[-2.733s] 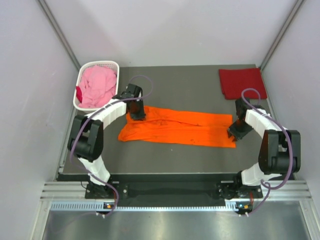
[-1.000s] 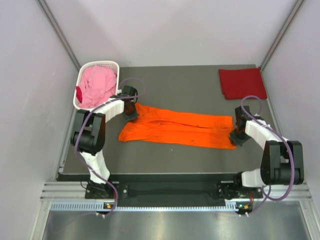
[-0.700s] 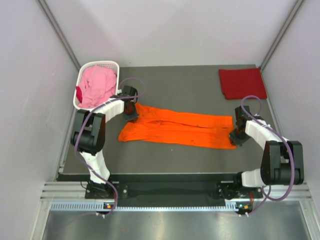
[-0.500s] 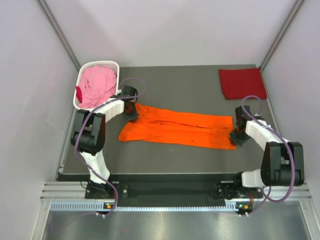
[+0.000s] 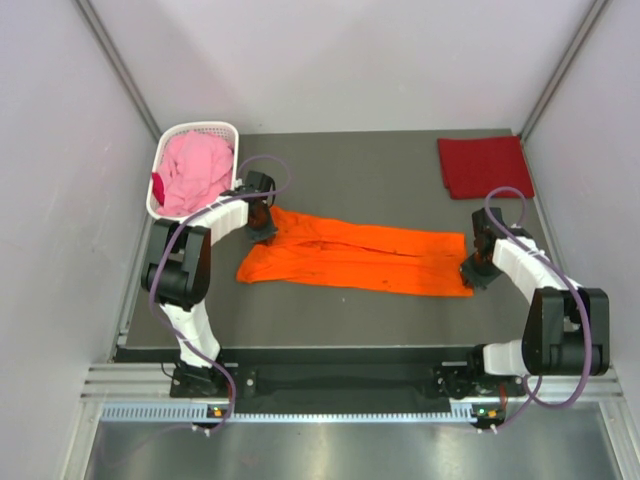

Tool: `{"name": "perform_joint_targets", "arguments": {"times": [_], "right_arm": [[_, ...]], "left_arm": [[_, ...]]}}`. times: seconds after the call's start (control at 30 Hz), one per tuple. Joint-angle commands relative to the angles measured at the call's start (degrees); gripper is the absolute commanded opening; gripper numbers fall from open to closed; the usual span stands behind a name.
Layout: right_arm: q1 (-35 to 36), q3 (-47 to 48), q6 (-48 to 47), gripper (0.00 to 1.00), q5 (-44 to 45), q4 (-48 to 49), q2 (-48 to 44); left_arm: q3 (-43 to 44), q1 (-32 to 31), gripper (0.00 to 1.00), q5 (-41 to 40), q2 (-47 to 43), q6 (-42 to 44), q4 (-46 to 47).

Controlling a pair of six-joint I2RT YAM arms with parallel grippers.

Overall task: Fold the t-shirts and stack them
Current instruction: Fold the tshirt

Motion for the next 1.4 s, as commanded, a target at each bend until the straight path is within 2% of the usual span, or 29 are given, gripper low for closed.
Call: {"name": "perform_joint_targets", "arguments": {"times": [0.0, 0.13, 0.53, 0.7, 0.8, 0.87, 0.93, 1.03, 1.13, 1.23, 1.37], "right_arm": [[0.1, 1.9, -0.6, 0.06, 1.8, -1.7, -0.8], [0.1, 1.0, -1.1, 0.06, 0.3, -0.5, -0.6], [0.1, -0.7, -1.0, 0.13, -1.5, 0.9, 0.0], [0.1, -1.7, -1.0, 0.08, -2.3, 2.2, -0.7], [0.1, -1.3, -1.0, 0.12, -2.2, 1.6, -0.1], [0.1, -1.5, -1.0, 0.09, -2.3, 1.7, 0.0], [0.1, -1.9, -0.8, 0.0, -2.4, 2.0, -0.4], [0.1, -2.0, -0.8, 0.01, -2.5, 2.5, -1.2], [0.1, -1.0, -1.3, 0.1, -3.0, 1.4, -0.8], [-0.1, -1.4, -1.6, 0.0, -2.8, 1.3, -1.4], [-1.2, -2.7, -1.5, 0.0, -0.7, 0.9, -5.2]], "left_arm": [[-1.9, 1.4, 0.22, -4.7, 3.1, -0.1, 1.5], [-1.7, 1.4, 0.22, -5.0, 2.9, 0.1, 1.2], [-2.3, 1.4, 0.22, -4.9, 2.8, 0.0, 1.5], [-2.4, 1.4, 0.22, -5.0, 2.9, -0.1, 1.6], [-2.4, 1.4, 0.22, -4.8, 2.8, -0.2, 1.8], [-2.4, 1.3, 0.22, -4.8, 2.8, -0.2, 1.7], [-2.3, 1.4, 0.22, -4.9, 2.9, -0.2, 1.6], [-2.2, 1.4, 0.22, -5.1, 2.9, -0.2, 1.7], [-2.2, 1.4, 0.22, -5.1, 3.1, -0.1, 1.7], [-2.3, 1.4, 0.22, -5.5, 3.5, -0.1, 1.7], [-2.5, 1.5, 0.21, -6.5, 4.6, -0.1, 1.2]]}}
